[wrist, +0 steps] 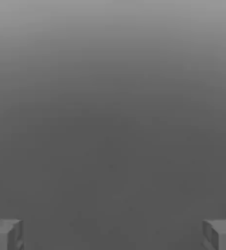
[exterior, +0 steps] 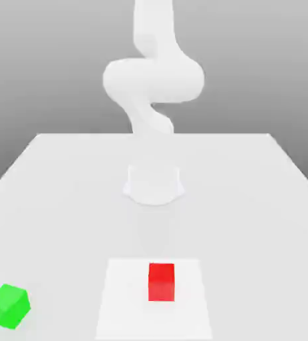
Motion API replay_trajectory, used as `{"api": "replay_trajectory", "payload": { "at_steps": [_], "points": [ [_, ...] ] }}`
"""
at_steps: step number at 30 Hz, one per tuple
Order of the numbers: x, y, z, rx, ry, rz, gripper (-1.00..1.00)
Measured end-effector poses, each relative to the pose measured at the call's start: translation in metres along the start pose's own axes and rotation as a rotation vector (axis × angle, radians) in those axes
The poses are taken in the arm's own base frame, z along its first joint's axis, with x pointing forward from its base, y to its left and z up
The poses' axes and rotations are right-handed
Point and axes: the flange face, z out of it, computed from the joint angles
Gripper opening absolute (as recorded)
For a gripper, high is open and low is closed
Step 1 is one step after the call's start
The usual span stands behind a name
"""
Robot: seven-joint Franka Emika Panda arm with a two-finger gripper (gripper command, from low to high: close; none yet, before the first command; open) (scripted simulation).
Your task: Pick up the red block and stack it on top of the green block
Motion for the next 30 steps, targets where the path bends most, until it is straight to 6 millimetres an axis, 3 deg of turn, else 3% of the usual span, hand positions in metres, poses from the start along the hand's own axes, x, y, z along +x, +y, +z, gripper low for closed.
{"api": "replay_trajectory", "payload": {
  "at_steps": [3,7,14,20,26,27,30],
  "points": [
    [-0.015,0.013,0.078,-0.079,-0.082,0.003,0.00],
    [-0.045,0.040,0.165,-0.178,-0.182,0.007,0.00],
    [-0.123,0.113,0.285,-0.356,-0.349,0.010,0.00],
    [-0.200,0.189,0.348,-0.503,-0.478,0.009,0.00],
    [-0.233,0.224,0.395,-0.520,-0.492,0.010,0.00],
    [-0.236,0.227,0.399,-0.520,-0.492,0.010,-1.00],
    [-0.236,0.227,0.399,-0.520,-0.492,0.010,-1.00]
  ]
}}
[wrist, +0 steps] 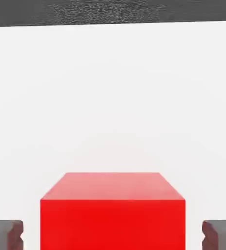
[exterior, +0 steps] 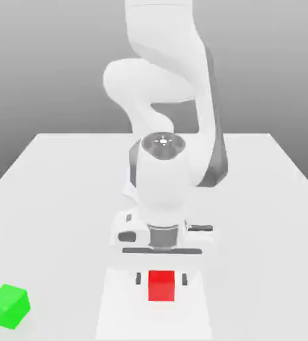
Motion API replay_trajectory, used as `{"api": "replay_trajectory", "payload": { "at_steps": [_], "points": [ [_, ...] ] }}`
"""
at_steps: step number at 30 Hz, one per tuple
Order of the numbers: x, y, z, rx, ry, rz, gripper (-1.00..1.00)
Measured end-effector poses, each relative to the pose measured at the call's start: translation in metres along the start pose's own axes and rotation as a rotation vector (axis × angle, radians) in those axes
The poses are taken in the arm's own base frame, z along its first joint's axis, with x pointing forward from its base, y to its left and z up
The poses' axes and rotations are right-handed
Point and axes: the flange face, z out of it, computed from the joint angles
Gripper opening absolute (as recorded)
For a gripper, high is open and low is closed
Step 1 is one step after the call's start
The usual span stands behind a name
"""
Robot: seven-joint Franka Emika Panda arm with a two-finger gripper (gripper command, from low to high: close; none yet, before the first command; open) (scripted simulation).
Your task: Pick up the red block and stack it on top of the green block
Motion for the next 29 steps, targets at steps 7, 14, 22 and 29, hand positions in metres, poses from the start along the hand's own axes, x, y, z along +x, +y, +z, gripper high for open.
{"api": "replay_trajectory", "payload": {
  "at_steps": [7,14,22,29],
  "points": [
    [0.001,-0.001,-0.026,0.000,0.000,0.000,-1.00],
    [0.082,0.035,-0.073,0.002,-0.006,0.241,-1.00],
    [0.226,0.150,-0.089,0.002,-0.002,0.689,-1.00],
    [0.235,0.162,-0.042,0.001,0.000,0.722,1.00]
  ]
}}
